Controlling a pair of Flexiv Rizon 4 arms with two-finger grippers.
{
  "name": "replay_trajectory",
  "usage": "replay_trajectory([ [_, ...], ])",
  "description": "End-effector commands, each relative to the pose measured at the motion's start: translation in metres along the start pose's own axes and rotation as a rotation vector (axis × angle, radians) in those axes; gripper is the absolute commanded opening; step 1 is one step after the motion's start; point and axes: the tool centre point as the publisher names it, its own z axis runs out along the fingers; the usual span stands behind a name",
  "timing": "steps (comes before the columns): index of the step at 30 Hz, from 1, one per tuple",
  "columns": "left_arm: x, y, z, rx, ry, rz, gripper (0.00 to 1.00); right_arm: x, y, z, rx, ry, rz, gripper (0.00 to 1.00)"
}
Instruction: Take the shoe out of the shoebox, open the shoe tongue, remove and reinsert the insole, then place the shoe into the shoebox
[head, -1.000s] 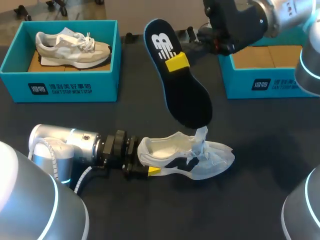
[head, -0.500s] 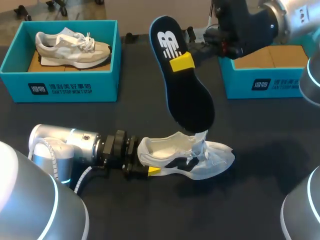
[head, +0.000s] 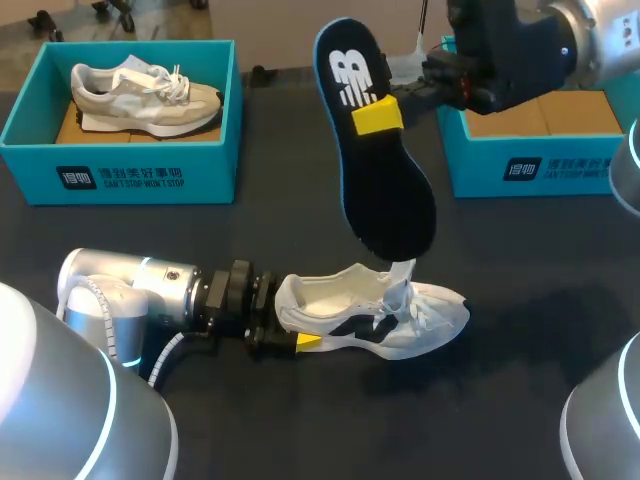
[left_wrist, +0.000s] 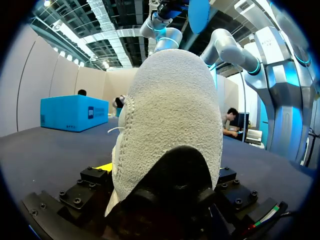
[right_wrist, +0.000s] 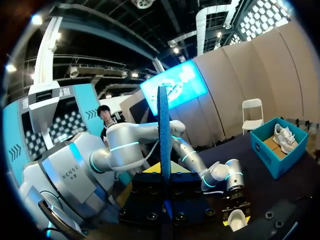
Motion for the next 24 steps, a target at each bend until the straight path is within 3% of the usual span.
replay_trajectory([
  [1,0.001,0.001,0.001,0.002,-0.002,0.0,0.0,0.027,-0.009,-0.013,-0.049,-0.049,-0.005,0.0],
  [10,0.001,0.001,0.001,0.002,-0.002,0.0,0.0,0.046,-0.01,-0.019,-0.089,-0.092,-0.019,0.0],
  [24,0.001,0.001,0.001,0.002,-0.002,0.0,0.0,0.051,-0.011,-0.027,-0.124,-0.165,-0.003,0.0],
])
